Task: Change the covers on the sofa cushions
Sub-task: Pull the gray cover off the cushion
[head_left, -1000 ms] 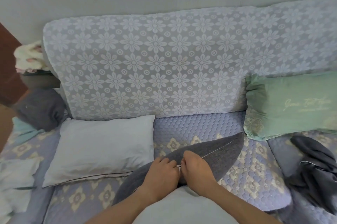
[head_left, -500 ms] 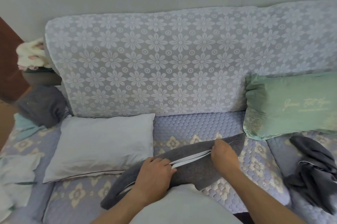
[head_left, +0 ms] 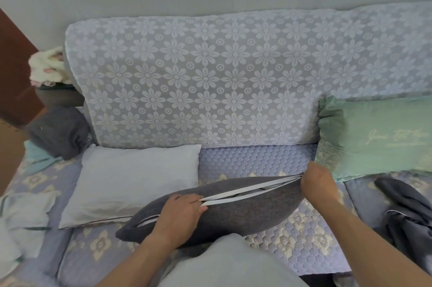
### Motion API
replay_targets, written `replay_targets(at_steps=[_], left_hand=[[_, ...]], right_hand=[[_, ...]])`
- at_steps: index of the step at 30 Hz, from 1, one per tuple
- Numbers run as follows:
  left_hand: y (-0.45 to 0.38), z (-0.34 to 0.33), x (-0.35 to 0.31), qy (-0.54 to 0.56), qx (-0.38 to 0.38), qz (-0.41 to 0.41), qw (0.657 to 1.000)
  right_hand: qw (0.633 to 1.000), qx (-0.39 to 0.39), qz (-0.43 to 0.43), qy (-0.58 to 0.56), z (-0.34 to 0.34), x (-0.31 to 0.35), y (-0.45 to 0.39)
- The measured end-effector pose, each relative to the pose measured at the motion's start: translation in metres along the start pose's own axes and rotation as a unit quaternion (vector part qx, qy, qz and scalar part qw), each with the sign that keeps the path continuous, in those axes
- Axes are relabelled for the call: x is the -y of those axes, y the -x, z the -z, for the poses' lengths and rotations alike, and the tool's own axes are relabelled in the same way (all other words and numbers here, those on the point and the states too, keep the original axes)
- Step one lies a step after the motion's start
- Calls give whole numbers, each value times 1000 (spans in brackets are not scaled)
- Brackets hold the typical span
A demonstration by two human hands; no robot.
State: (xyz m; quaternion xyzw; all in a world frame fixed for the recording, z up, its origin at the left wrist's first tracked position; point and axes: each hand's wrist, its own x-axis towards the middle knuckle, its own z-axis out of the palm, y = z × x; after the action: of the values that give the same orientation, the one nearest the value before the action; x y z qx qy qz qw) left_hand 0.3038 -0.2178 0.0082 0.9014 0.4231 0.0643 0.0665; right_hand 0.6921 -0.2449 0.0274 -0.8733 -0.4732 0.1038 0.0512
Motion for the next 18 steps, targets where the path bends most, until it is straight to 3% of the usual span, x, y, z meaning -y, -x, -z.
replay_targets(at_steps=[6,11,18], left_hand=[[28,-9,4,31,56,22,998],[38,-22,4,94,94,103,986],[21,-19,18,144,108,202,963]], right_hand=[[993,-36,-17,-108,-23,11,20],[971,36,-105,-213,-59,9,47],[958,46,-104,-263,-64,11,67]])
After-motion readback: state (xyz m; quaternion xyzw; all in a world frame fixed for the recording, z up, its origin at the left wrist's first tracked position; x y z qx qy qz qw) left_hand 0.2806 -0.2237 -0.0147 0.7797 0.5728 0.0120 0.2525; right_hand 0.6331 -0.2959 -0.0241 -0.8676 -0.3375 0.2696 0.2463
